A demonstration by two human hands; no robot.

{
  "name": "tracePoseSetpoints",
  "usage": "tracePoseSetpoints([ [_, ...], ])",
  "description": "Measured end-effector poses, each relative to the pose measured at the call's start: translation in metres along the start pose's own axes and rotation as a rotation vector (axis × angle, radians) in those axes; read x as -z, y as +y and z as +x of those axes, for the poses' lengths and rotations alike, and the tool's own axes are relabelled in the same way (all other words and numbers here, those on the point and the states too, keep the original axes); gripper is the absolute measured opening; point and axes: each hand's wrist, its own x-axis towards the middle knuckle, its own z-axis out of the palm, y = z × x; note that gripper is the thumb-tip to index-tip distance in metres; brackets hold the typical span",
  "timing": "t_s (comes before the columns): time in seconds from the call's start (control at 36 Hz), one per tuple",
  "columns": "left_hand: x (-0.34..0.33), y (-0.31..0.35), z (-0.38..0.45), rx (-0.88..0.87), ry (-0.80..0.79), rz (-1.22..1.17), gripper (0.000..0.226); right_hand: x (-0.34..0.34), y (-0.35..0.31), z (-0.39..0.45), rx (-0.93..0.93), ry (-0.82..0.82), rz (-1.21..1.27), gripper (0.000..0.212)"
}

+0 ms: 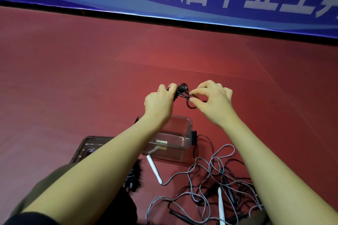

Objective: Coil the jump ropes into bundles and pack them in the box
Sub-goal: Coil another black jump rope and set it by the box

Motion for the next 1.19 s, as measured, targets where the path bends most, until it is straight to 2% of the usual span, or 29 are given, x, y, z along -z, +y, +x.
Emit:
tracePoseSetpoints([
  [0.06, -0.001, 0.002, -0.002, -0.01, 0.001, -0.005, 0.045, -0.001, -0.006, -0.001, -0.009, -0.026, 0.107, 0.015],
  [0.14, -0.002, 0.006, -0.005, -0.018, 0.009, -0.01, 0.042, -0.001, -0.01, 0.0, -0.168, -0.01, 0.306, 0.031],
  [0.22, -0.001, 0.008, -0.007, -0.034, 0.017, -0.002, 0.045, -0.002, -0.007, 0.0, -0.272, -0.033, 0.213, 0.037],
  [0.36, 0.001, 0.008, -0.007, -0.027, -0.005, -0.001, 0.052, -0.003, -0.007, 0.002, -0.284, -0.132, 0.175, 0.016],
  [0.47, 0.002, 0.01, -0.007, -0.043, 0.001, 0.014, 0.051, -0.005, -0.005, 0.001, -0.283, -0.138, 0.11, 0.005],
  [0.69, 0.003, 0.011, -0.009, -0.142, 0.013, 0.04, 0.055, -0.007, 0.006, 0.0, -0.107, -0.013, -0.384, 0.015],
  [0.81, 0.004, 0.011, -0.01, -0.178, 0.007, 0.062, 0.061, -0.007, 0.012, 0.0, -0.092, 0.082, -0.491, 0.023],
  [0.89, 0.003, 0.01, -0.01, -0.17, 0.002, 0.061, 0.059, -0.014, 0.015, 0.0, -0.033, 0.216, -0.454, 0.023],
  [0.97, 0.003, 0.009, -0.011, -0.172, -0.002, 0.054, 0.056, -0.021, 0.017, 0.002, -0.013, 0.319, -0.277, 0.023],
  [1.08, 0.004, 0.009, -0.012, -0.161, 0.021, 0.04, 0.053, -0.018, 0.015, 0.005, 0.014, 0.441, -0.187, 0.035],
  [1.19, 0.005, 0.008, -0.008, -0.124, 0.035, 0.033, 0.044, -0.017, 0.014, 0.004, 0.281, 0.335, -0.173, 0.019],
])
